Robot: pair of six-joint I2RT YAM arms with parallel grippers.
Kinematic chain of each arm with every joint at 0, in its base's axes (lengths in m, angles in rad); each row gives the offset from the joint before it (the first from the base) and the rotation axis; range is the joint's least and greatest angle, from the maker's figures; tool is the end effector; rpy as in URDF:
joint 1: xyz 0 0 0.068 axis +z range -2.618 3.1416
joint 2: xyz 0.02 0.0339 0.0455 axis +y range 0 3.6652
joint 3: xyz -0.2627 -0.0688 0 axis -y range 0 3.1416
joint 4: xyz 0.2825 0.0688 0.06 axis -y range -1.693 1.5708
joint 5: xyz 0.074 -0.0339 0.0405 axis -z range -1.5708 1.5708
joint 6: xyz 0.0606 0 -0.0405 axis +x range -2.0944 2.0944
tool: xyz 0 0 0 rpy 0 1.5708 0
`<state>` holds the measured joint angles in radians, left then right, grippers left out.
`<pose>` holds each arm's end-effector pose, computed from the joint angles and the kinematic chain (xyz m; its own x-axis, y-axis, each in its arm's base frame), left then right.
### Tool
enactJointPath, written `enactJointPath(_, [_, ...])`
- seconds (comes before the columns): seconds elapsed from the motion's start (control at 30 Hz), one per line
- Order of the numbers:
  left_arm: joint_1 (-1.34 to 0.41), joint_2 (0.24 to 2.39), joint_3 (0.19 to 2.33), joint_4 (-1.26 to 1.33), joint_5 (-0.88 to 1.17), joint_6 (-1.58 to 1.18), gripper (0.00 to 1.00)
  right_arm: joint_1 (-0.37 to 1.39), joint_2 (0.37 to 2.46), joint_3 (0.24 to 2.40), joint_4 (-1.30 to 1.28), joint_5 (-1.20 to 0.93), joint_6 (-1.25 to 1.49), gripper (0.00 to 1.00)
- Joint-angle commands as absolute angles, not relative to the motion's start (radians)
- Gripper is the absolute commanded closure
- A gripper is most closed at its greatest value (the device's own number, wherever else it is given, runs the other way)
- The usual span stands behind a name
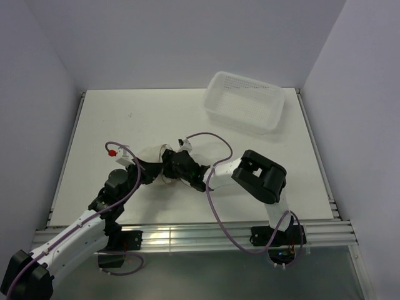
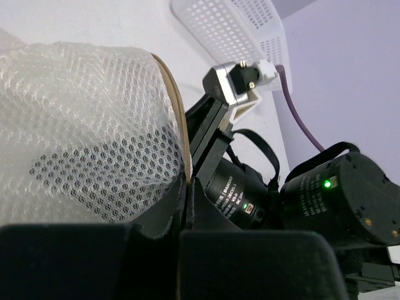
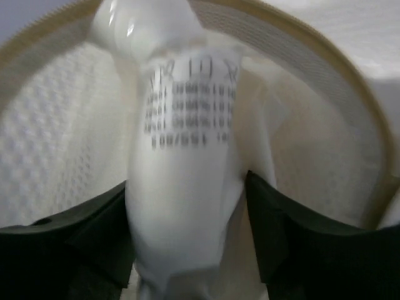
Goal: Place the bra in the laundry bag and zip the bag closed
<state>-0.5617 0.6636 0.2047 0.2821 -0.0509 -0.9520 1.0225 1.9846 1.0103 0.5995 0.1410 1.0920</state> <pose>0.1923 -0.1174 0.1803 -0.4851 -0.6559 -0.5783 0.1627 0.5821 -0.7967 0.2463 0.3870 0.1050 -0.7773 0.4131 -0.4744 -0.1885 0.5665 0.8022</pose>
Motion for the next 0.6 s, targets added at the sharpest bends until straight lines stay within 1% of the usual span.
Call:
enactJointPath(0.0, [-0.574, 0.678, 0.181, 0.295, -0.066, -0.986, 1.00, 1.048, 1.906, 0.944, 0.635, 0.179, 1.083, 0.26])
enactJointPath(0.03, [-0.574, 0.681, 0.184, 0.278, -0.077, -0.985, 1.00, 1.046, 1.887, 0.931, 0.632, 0.184, 1.072, 0.15])
enactJointPath(0.07, [-0.574, 0.681, 0.190, 0.269, -0.093, -0.979, 1.00, 1.036, 1.867, 0.919, 0.624, 0.175, 1.048, 0.11])
enactJointPath(0.17, [-0.572, 0.673, 0.215, 0.249, -0.115, -0.962, 1.00, 1.013, 1.774, 0.859, 0.586, 0.164, 1.000, 0.10])
enactJointPath(0.27, [-0.572, 0.670, 0.230, 0.209, -0.136, -0.956, 1.00, 1.000, 1.724, 0.830, 0.549, 0.141, 0.948, 0.09])
enactJointPath(0.33, [-0.572, 0.672, 0.232, 0.209, -0.146, -0.950, 1.00, 0.989, 1.697, 0.844, 0.473, 0.109, 0.904, 0.08])
enactJointPath(0.37, [-0.572, 0.673, 0.230, 0.207, -0.149, -0.948, 1.00, 0.988, 1.687, 0.868, 0.439, 0.091, 0.863, 0.04])
enactJointPath(0.4, [-0.572, 0.678, 0.229, 0.204, -0.153, -0.948, 1.00, 0.988, 1.684, 0.885, 0.413, 0.072, 0.836, 0.04])
enactJointPath(0.43, [-0.572, 0.686, 0.229, 0.199, -0.166, -0.950, 1.00, 0.988, 1.681, 0.903, 0.341, 0.063, 0.798, 0.00])
enactJointPath(0.57, [-0.572, 0.690, 0.222, 0.204, -0.164, -0.956, 1.00, 0.977, 1.664, 0.934, 0.269, 0.084, 0.749, 0.00])
